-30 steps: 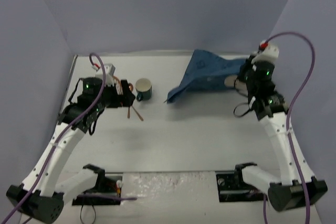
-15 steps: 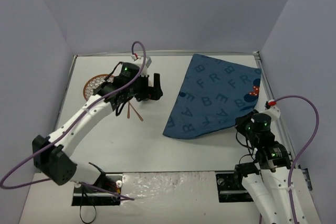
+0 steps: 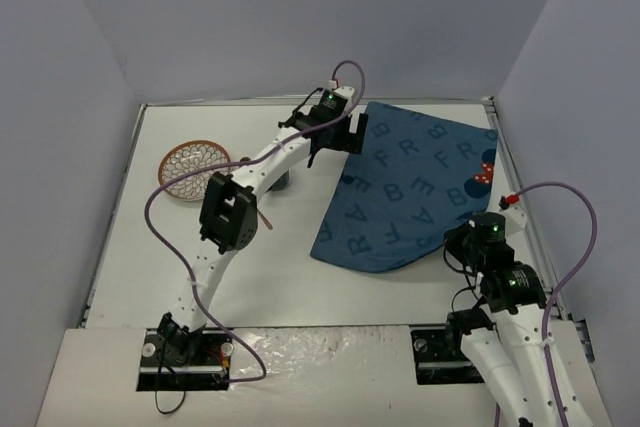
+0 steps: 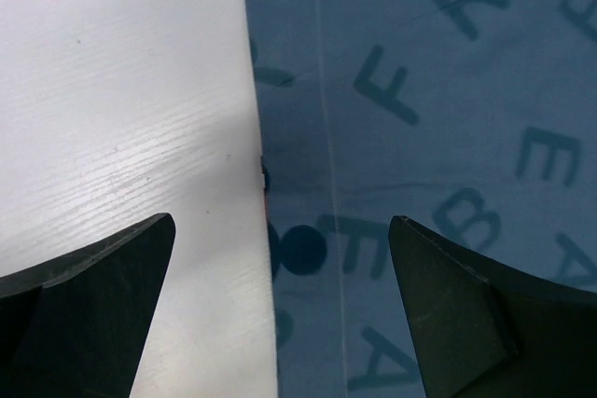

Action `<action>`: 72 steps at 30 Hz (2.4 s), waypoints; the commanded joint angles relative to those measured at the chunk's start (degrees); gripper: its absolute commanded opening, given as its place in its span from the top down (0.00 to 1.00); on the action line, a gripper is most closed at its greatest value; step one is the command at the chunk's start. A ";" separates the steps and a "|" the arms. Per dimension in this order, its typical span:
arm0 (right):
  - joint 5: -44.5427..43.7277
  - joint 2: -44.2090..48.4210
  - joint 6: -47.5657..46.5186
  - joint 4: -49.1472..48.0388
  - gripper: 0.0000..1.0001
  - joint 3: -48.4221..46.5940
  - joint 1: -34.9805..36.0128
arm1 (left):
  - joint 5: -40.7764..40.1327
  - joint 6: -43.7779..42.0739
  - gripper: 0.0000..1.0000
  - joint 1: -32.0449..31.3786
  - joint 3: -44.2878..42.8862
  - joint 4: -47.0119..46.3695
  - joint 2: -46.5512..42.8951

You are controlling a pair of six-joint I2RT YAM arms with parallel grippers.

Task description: Set the dinner table for one person

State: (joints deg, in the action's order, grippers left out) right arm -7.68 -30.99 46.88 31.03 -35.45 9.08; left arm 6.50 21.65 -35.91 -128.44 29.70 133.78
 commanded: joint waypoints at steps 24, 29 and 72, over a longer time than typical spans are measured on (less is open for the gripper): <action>-1.95 -7.91 -2.95 -8.78 1.00 0.29 0.50 | -9.67 1.04 0.75 -7.21 3.07 -5.83 10.30; -3.83 -11.13 -4.59 -11.14 1.00 -1.13 0.50 | -12.61 4.34 1.00 -4.89 3.82 -4.10 9.10; -0.01 -40.08 -12.92 -28.39 0.21 -8.33 -12.39 | -10.69 -1.49 0.09 -0.70 11.97 -6.95 -7.27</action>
State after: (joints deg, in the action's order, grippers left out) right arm -11.41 -65.85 33.73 10.03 -44.54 -3.60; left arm -2.48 34.66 -39.16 -107.79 20.37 127.60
